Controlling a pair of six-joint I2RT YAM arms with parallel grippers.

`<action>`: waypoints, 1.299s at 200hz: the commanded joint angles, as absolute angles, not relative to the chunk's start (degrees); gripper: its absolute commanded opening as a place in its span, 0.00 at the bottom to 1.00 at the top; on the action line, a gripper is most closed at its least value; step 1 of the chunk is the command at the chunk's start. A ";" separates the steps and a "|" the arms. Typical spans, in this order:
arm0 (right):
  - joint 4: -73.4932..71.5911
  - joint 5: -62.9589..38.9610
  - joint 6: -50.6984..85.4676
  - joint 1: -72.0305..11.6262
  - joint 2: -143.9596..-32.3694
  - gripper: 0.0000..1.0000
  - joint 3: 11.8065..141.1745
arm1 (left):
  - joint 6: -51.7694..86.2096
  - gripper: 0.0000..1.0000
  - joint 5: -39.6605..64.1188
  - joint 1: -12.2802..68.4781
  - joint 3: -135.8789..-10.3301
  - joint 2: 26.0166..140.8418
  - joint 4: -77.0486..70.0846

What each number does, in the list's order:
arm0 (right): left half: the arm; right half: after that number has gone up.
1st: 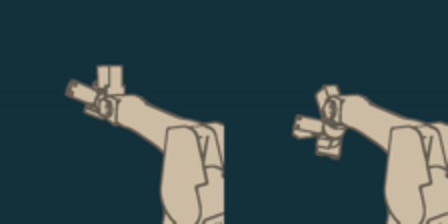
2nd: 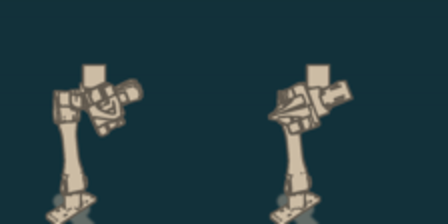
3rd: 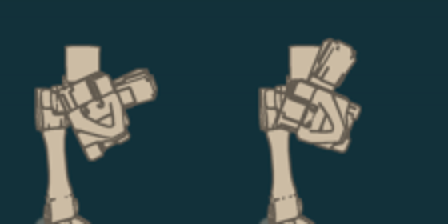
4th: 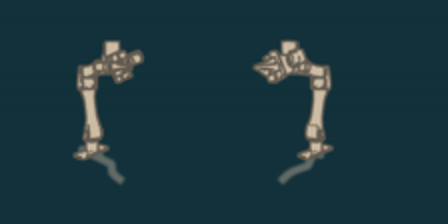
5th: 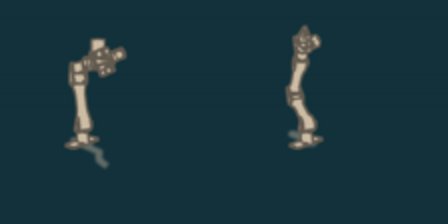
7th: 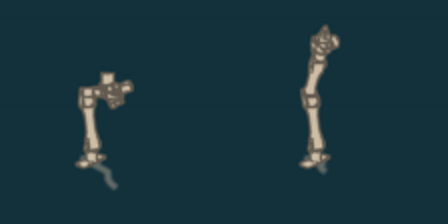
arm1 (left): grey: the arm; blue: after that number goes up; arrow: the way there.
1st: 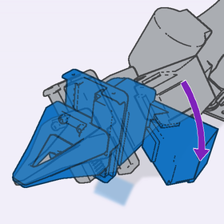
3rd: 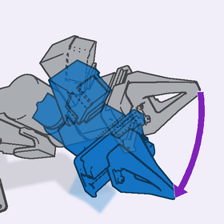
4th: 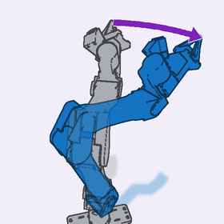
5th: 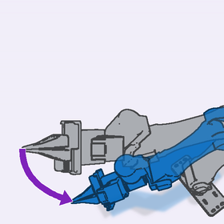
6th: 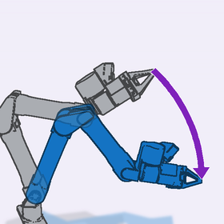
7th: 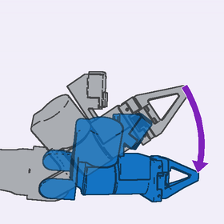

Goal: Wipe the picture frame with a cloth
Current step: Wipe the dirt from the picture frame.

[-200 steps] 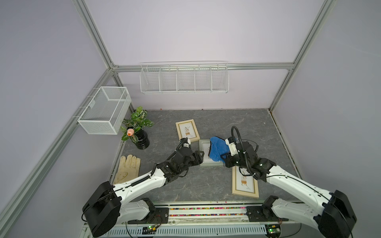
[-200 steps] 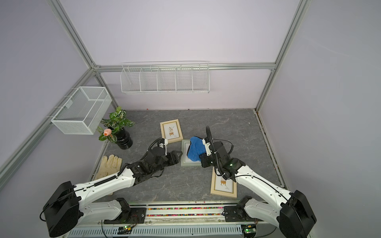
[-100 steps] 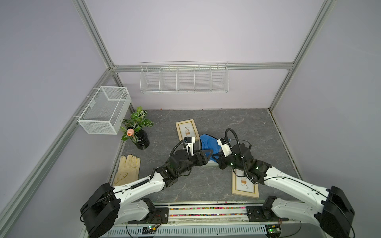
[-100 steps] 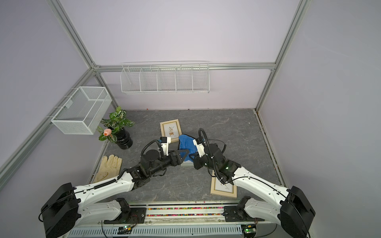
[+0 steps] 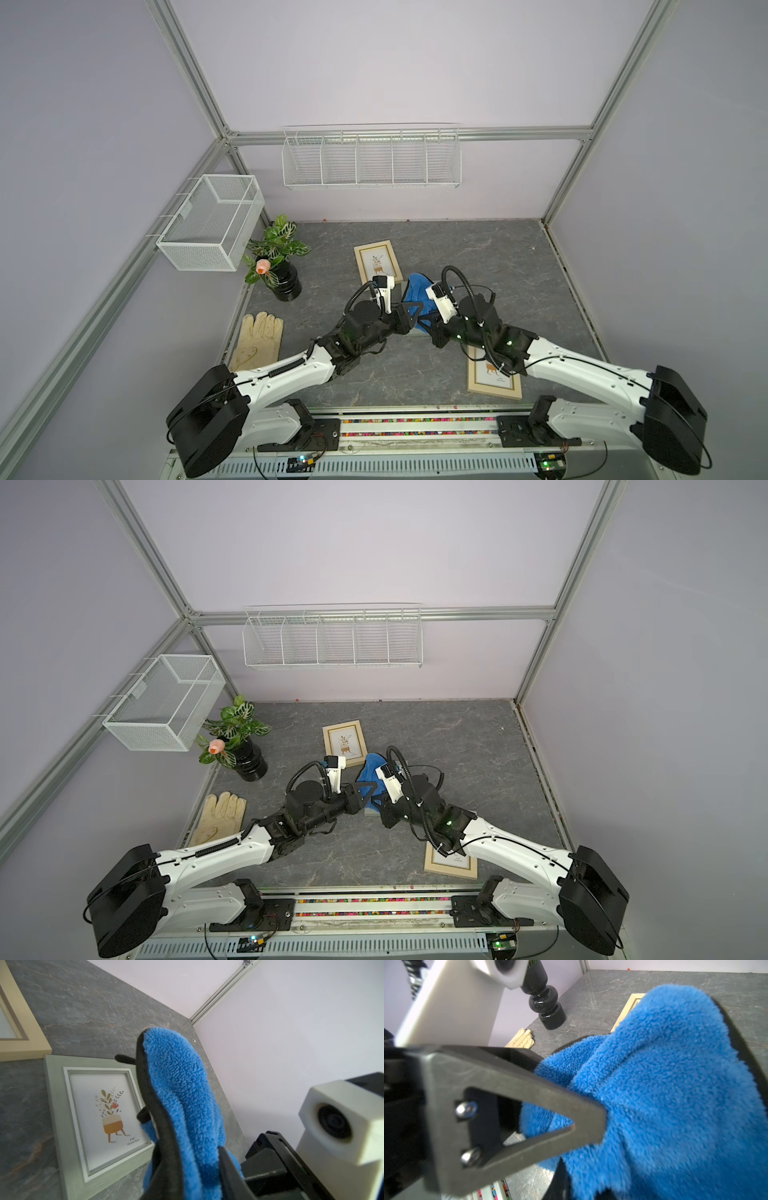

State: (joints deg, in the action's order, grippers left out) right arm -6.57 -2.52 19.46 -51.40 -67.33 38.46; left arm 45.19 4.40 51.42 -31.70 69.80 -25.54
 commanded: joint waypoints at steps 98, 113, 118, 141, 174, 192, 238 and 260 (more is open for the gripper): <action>8.80 9.52 20.13 -49.76 -67.72 0.77 45.17 | 40.95 0.00 -8.01 45.72 -34.10 61.14 -4.48; 12.69 8.44 21.53 -46.35 -68.41 0.77 45.95 | 39.75 0.00 -11.69 45.18 -35.33 59.92 0.35; 13.74 8.10 22.06 -45.00 -68.86 0.77 46.11 | 39.47 0.00 -12.97 45.05 -35.69 59.69 1.72; 20.71 9.44 24.58 -39.94 -73.13 0.77 48.56 | 38.55 0.00 -18.30 44.82 -37.90 60.14 7.98; 25.59 5.18 28.13 -34.91 -83.43 0.77 52.42 | 38.02 0.00 -21.02 44.74 -39.44 61.81 11.52; 25.39 2.00 28.76 -34.52 -88.35 0.74 53.94 | 37.86 0.00 -21.37 44.74 -39.70 62.46 12.10; 22.29 -1.04 29.53 -34.69 -92.84 0.74 55.43 | 37.55 0.00 -22.12 44.74 -39.37 62.90 12.69; 23.43 0.29 29.71 -34.83 -95.06 0.71 56.29 | 37.31 0.00 -22.67 44.74 -39.24 63.01 13.00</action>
State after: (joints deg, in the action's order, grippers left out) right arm 22.48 0.58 28.47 -34.59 -92.99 54.78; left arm 38.26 -20.40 44.95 -38.06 62.81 12.25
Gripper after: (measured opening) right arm 0.727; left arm 0.116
